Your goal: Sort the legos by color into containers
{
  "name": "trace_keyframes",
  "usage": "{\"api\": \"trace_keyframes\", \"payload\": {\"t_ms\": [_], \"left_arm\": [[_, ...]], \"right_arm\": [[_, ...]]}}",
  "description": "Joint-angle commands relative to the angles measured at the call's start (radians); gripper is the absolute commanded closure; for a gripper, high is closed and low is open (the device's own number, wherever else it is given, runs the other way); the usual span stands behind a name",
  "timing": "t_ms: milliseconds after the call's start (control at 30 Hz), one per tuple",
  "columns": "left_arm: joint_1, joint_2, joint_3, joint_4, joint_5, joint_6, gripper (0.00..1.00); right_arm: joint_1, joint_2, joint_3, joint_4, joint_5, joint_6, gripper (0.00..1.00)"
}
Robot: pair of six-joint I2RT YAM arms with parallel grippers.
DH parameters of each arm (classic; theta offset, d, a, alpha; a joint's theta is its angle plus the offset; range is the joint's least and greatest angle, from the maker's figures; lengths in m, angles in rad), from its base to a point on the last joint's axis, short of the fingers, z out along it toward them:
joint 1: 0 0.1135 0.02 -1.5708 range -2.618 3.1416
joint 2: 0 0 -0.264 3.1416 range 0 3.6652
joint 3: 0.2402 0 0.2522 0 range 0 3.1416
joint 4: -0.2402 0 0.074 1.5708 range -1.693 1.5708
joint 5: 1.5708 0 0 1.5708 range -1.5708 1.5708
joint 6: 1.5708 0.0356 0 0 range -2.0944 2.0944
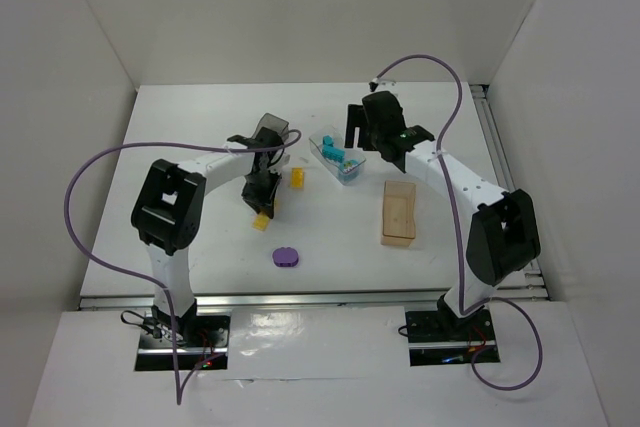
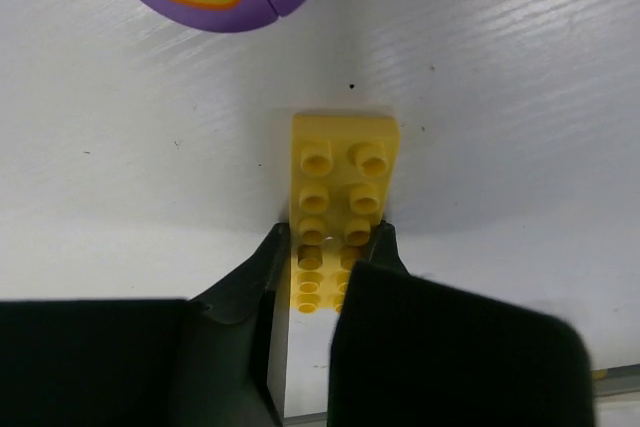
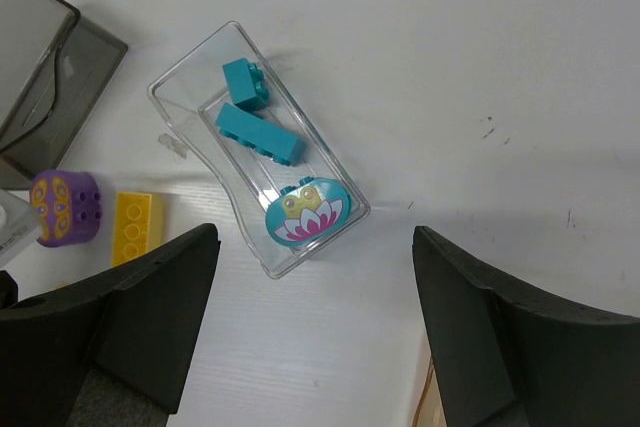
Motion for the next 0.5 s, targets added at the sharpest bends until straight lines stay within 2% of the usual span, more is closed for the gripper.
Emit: {"api": "trace_keyframes", "payload": {"t_ms": [0, 167, 333, 467], "left_arm": [[0.0, -0.017, 0.025, -0.024, 0.052, 0.001, 1.0], [0.012, -0.096, 0.105, -0.096, -0.018, 0.013, 1.0], [0.072, -0.105, 0.307, -0.159, -0.05, -0.031, 1.0], [0.095, -0.004, 0.514, -0.16, -0.075, -0.049, 1.0]], "right_arm": [[-0.006, -0.039, -0.002, -0.005, 0.013, 0.01, 0.15], [-0.015, -0.048, -0.002, -0.014, 0.004, 0.001, 0.16], [-0.015, -0.048, -0.012, -0.025, -0.006, 0.001, 0.16], [-0.015, -0.069, -0.021, -0.072, -0.015, -0.008, 0.16]]}}
